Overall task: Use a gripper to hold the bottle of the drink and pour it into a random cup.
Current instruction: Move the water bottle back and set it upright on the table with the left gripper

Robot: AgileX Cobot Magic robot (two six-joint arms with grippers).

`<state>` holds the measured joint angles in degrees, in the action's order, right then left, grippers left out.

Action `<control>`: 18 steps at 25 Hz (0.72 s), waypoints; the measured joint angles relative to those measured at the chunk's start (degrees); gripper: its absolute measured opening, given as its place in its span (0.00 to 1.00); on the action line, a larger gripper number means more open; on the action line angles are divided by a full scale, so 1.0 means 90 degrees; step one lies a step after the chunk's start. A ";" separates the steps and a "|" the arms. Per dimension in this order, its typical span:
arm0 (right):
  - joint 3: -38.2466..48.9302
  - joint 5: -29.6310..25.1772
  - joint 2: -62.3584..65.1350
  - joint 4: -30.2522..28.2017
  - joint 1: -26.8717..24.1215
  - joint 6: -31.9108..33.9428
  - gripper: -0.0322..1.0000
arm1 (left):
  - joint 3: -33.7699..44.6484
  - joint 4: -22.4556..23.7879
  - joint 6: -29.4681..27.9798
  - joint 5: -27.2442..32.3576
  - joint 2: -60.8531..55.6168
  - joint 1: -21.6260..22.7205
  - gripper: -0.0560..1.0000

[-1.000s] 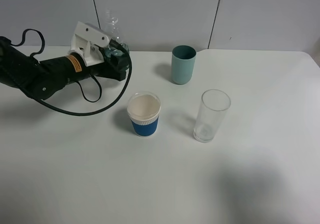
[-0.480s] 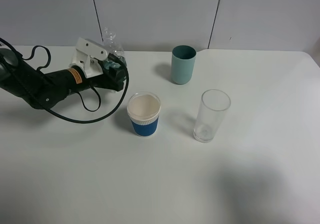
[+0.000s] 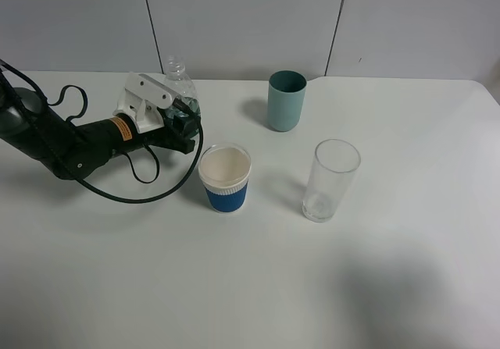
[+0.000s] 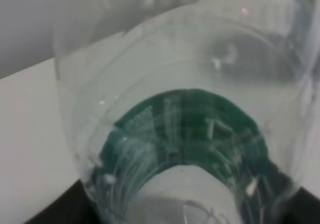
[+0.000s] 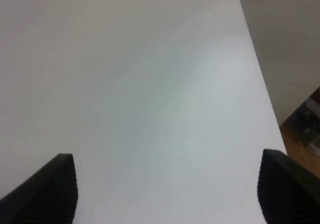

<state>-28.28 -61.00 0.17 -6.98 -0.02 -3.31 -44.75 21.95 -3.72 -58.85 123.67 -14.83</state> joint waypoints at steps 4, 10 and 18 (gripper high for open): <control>0.0000 0.0000 0.0000 0.0000 0.0000 0.0000 0.75 | 0.0000 0.0000 -0.0062 -0.0006 0.0000 0.0000 0.53; 0.0000 0.0000 0.0000 0.0000 0.0000 0.0000 0.75 | 0.0000 0.0000 -0.0397 -0.0006 0.0000 0.0000 0.53; 0.0000 0.0000 0.0000 0.0000 0.0000 0.0000 0.75 | 0.0000 0.0000 -0.0418 -0.0038 -0.0023 0.0000 0.77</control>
<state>-28.28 -61.00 0.17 -6.98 -0.02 -3.31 -44.75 21.95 -7.49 -59.19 123.46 -14.83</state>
